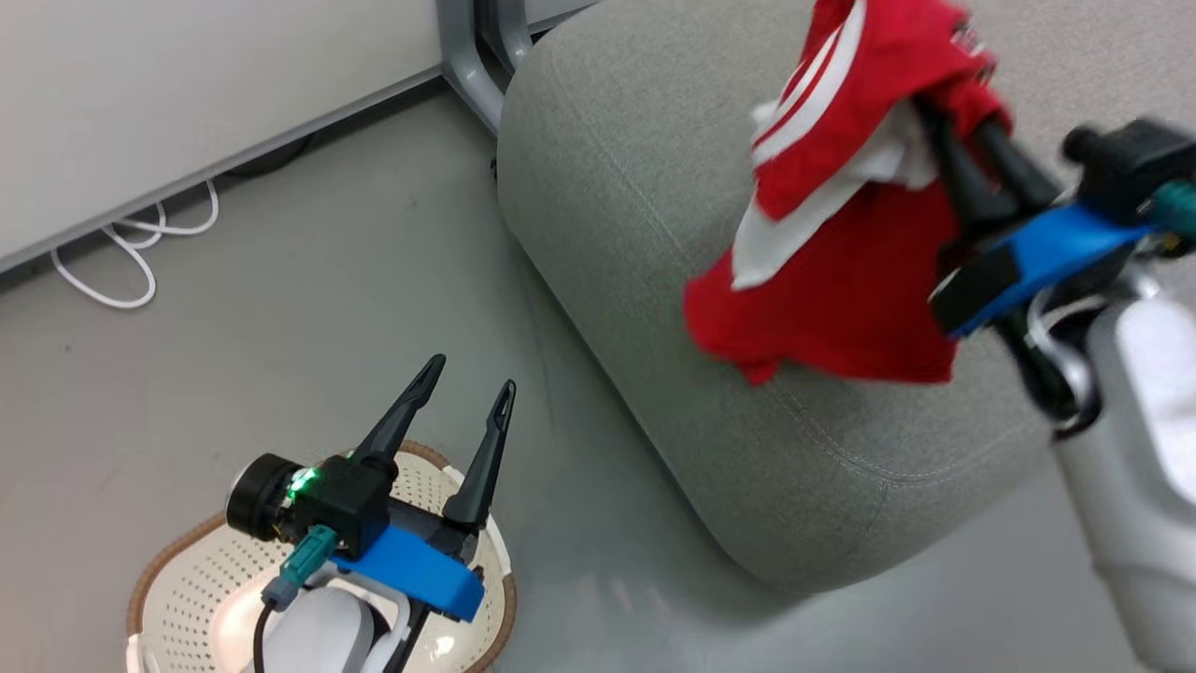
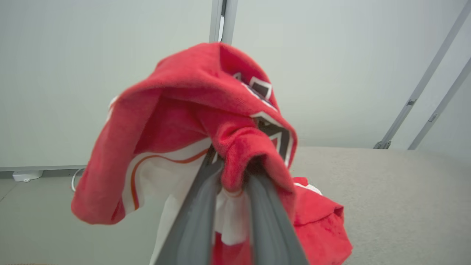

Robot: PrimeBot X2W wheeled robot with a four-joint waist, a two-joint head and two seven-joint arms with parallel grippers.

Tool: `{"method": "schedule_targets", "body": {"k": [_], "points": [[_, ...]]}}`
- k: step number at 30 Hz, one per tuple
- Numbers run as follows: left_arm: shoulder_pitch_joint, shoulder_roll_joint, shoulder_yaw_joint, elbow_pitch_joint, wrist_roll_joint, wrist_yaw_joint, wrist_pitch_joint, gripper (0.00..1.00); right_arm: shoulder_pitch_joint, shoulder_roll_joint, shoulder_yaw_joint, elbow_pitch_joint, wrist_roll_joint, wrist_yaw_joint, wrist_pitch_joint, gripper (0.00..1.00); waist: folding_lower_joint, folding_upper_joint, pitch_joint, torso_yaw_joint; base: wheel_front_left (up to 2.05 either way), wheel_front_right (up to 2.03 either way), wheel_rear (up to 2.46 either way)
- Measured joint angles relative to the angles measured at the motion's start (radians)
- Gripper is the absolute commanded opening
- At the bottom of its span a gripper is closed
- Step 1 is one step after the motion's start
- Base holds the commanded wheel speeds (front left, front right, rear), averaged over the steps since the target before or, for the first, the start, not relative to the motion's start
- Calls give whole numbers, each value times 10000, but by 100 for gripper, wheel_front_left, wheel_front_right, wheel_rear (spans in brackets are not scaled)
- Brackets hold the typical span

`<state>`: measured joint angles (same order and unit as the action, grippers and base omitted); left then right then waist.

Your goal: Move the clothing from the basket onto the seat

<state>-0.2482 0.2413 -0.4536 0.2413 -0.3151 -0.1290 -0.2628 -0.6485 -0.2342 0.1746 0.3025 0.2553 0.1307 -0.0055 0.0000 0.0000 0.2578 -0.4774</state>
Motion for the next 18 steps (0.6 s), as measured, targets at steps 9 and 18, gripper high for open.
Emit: {"method": "schedule_targets", "body": {"k": [9,18], "points": [[-1067,675,-430,-445,242,0,0,100,-3119,-1965,-1814,474,708,0,650,0,0,0,1449,380,0,0,0],[-2509,1177,-1256,-821,368,0,0,100,-3542,-2470,-3724,2686,336,0,-433,0,2,-1,3198,1141,0,0,0]]}}
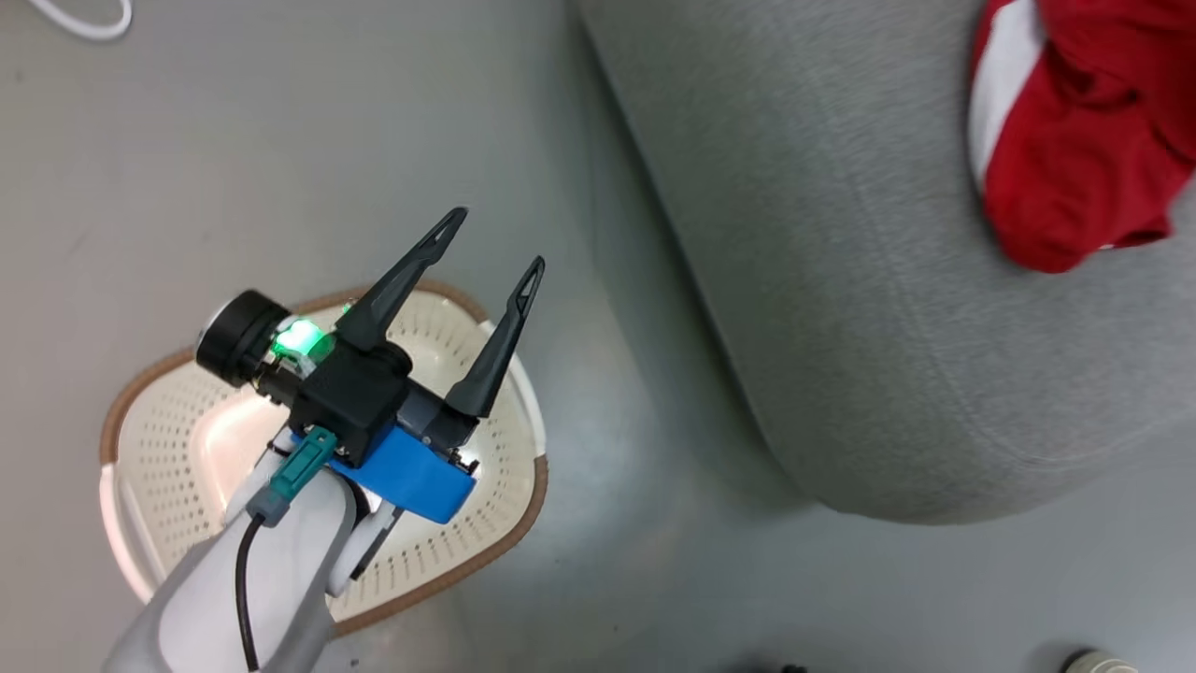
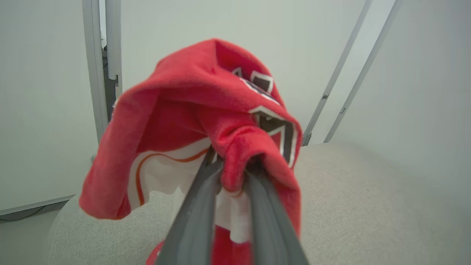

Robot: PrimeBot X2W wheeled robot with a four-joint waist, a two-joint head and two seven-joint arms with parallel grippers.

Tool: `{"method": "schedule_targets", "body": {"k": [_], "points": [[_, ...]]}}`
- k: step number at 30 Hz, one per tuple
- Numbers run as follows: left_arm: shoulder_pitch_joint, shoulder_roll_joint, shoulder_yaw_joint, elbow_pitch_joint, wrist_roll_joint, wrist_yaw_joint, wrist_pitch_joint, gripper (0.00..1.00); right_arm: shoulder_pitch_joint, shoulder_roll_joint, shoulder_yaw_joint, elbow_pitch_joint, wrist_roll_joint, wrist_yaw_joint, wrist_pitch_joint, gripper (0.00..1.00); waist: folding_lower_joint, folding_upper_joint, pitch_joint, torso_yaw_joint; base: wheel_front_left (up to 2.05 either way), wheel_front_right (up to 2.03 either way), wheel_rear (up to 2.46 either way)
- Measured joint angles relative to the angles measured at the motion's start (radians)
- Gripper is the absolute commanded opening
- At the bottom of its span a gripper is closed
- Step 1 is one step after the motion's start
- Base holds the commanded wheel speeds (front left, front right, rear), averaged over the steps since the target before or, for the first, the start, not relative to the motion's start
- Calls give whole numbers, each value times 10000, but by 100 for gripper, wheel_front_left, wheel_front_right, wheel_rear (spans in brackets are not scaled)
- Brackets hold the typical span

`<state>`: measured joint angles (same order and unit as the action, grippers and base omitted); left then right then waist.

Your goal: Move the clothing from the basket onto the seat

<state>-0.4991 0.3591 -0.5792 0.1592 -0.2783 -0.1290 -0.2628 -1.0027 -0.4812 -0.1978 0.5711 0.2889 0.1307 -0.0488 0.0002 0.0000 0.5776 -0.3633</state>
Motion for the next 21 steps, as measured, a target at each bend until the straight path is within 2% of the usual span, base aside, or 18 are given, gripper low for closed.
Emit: {"method": "schedule_targets", "body": {"k": [8,19,20,21], "points": [[-462,360,-336,-48,42,0,0,100,356,1009,-917,2144,-518,0,-1258,0,0,0,963,740,0,0,0],[-429,295,-219,-73,-21,0,0,100,235,1120,-909,3120,-786,0,-1724,0,-1,0,793,722,0,0,0],[-406,270,-211,-65,-23,0,0,100,232,1120,-815,3143,-817,0,-1728,13,-1,0,756,707,0,0,0],[-391,240,-211,-48,-31,0,0,100,232,1122,-708,3162,-884,0,-1728,41,-1,0,710,697,0,0,0]]}}
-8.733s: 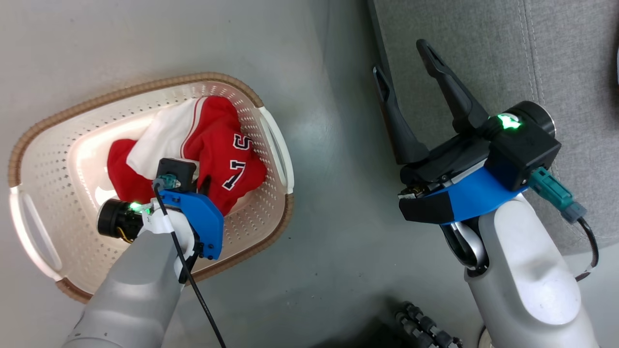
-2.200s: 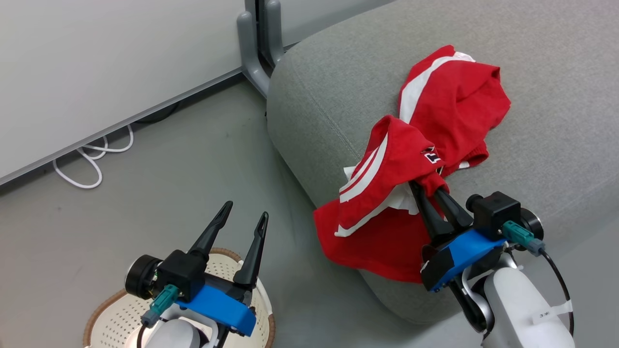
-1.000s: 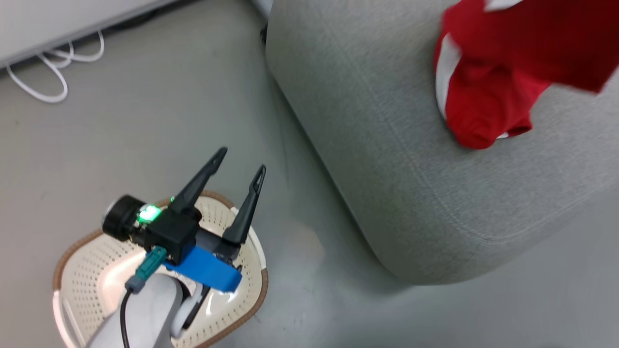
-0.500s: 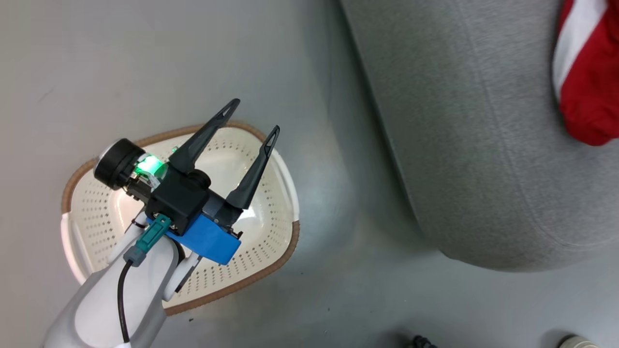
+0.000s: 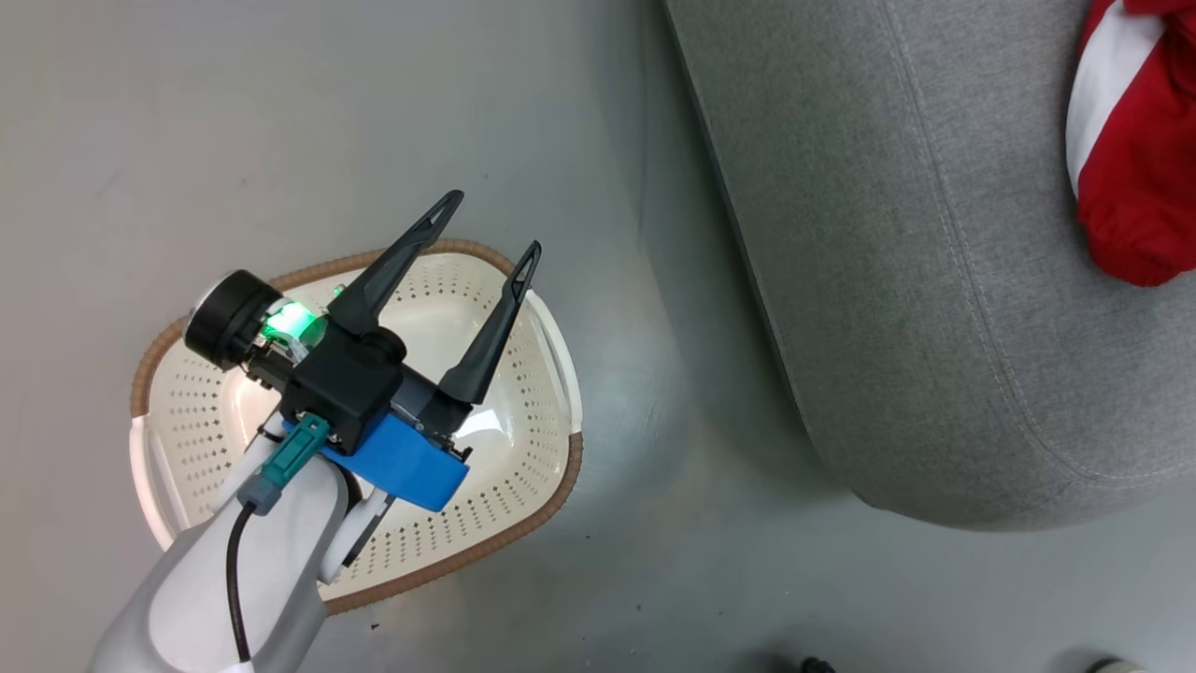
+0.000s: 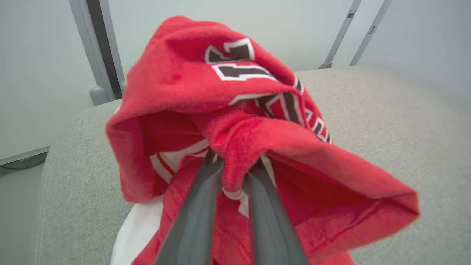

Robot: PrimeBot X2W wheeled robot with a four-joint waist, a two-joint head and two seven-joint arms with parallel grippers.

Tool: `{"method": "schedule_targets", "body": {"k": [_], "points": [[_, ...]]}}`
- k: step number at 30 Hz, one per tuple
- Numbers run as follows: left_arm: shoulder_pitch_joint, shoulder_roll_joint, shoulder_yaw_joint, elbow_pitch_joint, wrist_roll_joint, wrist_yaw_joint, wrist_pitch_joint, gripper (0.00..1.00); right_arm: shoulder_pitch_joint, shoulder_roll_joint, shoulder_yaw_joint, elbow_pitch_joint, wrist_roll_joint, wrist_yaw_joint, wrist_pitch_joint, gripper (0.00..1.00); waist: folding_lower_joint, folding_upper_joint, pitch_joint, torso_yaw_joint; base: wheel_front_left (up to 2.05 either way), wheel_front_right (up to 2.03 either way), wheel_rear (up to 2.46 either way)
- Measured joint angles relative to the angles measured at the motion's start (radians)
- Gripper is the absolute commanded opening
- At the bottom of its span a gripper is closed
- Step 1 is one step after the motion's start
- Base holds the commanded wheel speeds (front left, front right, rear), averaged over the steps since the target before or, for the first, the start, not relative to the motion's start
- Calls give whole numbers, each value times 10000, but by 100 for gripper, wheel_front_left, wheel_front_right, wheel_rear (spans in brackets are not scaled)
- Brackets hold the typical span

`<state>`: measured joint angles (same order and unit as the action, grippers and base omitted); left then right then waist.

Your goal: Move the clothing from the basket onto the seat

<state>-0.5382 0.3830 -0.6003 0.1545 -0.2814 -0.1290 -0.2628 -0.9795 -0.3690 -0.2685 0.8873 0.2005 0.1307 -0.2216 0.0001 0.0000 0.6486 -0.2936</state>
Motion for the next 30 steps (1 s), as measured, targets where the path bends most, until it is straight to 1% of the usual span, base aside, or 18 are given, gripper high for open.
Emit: {"method": "schedule_targets", "body": {"k": [1,2,5,10,16,20,24,30], "points": [[7,-35,6,21,-6,0,0,100,0,6,82,17,-10,0,-2,89,0,0,-53,-8,0,0,0],[19,-65,13,46,-23,0,0,100,2,8,176,33,-54,0,-8,100,0,0,-115,-11,0,0,0],[116,-201,38,121,-100,0,-2,100,77,-29,449,84,-142,0,-8,100,0,0,-374,-1,0,0,0],[546,-573,146,341,-336,0,0,100,545,-215,1181,-44,-313,0,25,100,-1,0,-1036,80,0,0,0],[1155,-1051,585,514,-550,0,0,100,1300,-483,2052,-604,-94,0,374,100,-2,0,-2048,224,0,0,0],[1658,-1348,1041,568,-654,0,0,100,1887,-535,2385,-1365,324,0,554,100,-2,0,-2740,347,0,0,0],[2159,-1634,1419,633,-679,0,0,100,2839,-545,2537,-2334,589,0,798,100,-2,0,-3412,555,0,0,0],[2791,-1856,1831,763,-696,0,0,100,4363,-334,2353,-4059,708,0,1181,100,-3,0,-4254,1066,0,0,0]]}}
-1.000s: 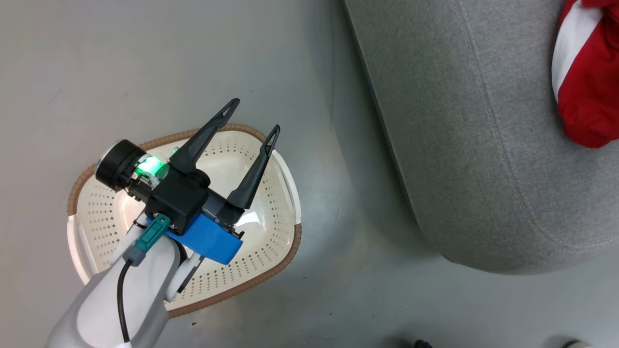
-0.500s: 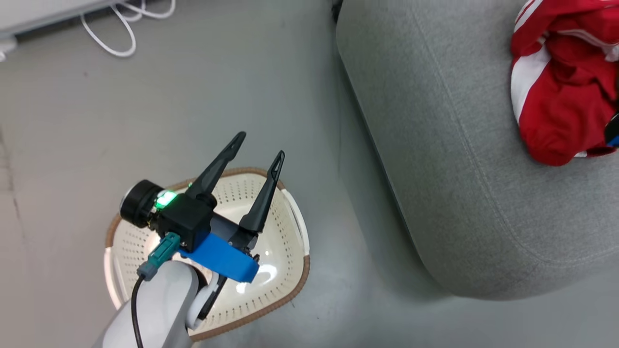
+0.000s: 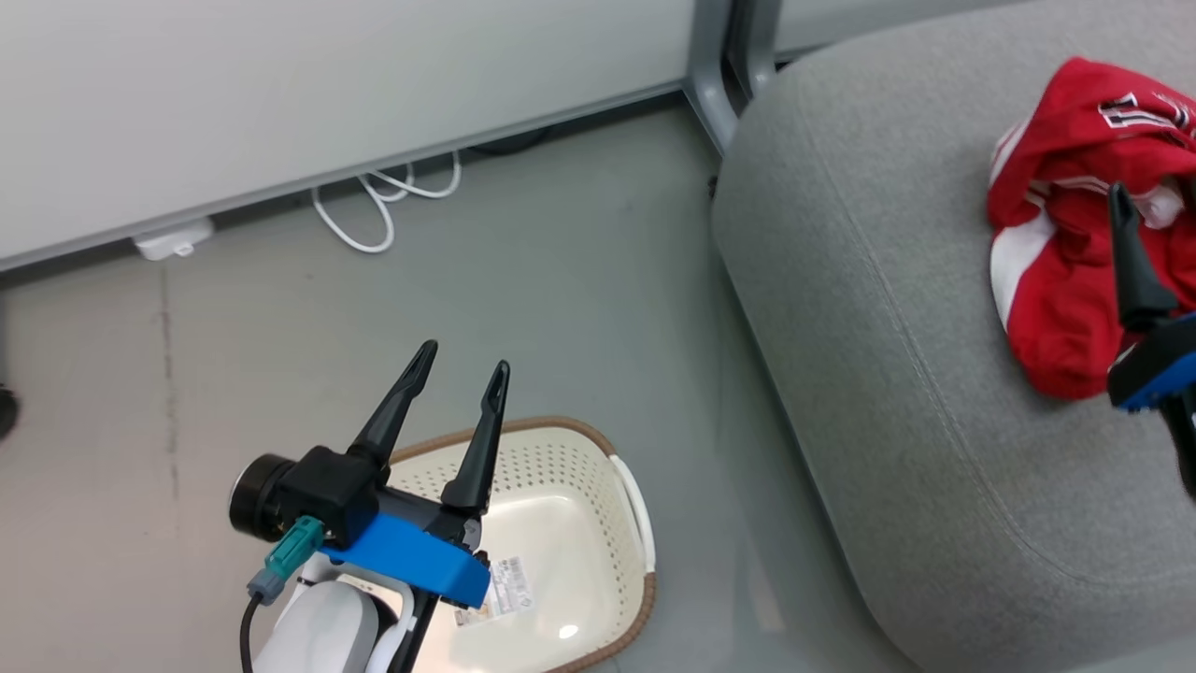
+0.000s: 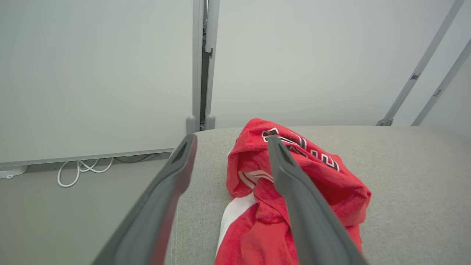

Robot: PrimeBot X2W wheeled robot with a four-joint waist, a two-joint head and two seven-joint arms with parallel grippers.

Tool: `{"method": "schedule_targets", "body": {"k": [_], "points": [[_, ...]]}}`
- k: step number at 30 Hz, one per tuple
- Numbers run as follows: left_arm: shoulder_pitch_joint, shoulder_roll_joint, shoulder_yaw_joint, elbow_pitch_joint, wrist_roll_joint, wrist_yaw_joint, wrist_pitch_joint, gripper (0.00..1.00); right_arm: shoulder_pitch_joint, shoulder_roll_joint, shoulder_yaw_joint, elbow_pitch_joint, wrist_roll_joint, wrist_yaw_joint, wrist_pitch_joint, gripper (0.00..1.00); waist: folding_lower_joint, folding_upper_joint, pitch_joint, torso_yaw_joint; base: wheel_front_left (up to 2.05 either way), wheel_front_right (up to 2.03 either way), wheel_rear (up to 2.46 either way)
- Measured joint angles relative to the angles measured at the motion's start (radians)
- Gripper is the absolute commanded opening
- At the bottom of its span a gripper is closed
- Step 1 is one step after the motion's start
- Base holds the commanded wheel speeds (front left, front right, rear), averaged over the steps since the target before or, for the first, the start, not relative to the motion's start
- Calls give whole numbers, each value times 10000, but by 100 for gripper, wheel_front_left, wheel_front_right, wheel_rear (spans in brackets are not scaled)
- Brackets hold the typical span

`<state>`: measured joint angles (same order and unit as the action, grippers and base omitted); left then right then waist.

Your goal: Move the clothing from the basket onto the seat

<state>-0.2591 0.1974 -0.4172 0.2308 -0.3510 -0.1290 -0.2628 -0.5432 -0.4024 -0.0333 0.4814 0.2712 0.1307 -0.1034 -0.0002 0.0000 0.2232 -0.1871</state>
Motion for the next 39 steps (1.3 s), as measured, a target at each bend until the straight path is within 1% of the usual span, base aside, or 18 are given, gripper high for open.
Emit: {"method": "schedule_targets", "body": {"k": [6,12,17,21,27,32,39], "points": [[600,-188,692,173,-10,0,0,100,1625,520,-546,-1733,-690,0,522,100,0,0,-646,684,0,0,0],[1246,-430,1438,343,-8,0,0,100,3216,1611,-1091,-3287,-1239,0,755,100,0,0,-1225,1349,0,0,0],[1670,-531,1885,598,10,0,0,100,4329,2454,-1172,-4130,-1515,0,654,100,-1,0,-1614,1886,0,0,0],[1830,-623,2205,811,15,0,0,100,4927,2869,-1081,-4358,-1572,0,545,100,0,0,-1859,2257,0,0,0],[2012,-652,2439,995,15,0,0,100,5313,3154,-788,-4222,-1555,0,395,100,0,0,-2101,2631,0,0,0],[2106,-667,2470,1028,15,0,0,100,5372,3258,-558,-4027,-1570,0,309,100,1,0,-2118,2695,0,0,0],[2112,-717,2477,1039,15,0,0,100,5371,3300,-564,-3923,-1662,0,263,100,1,0,-2046,2653,0,0,0]]}}
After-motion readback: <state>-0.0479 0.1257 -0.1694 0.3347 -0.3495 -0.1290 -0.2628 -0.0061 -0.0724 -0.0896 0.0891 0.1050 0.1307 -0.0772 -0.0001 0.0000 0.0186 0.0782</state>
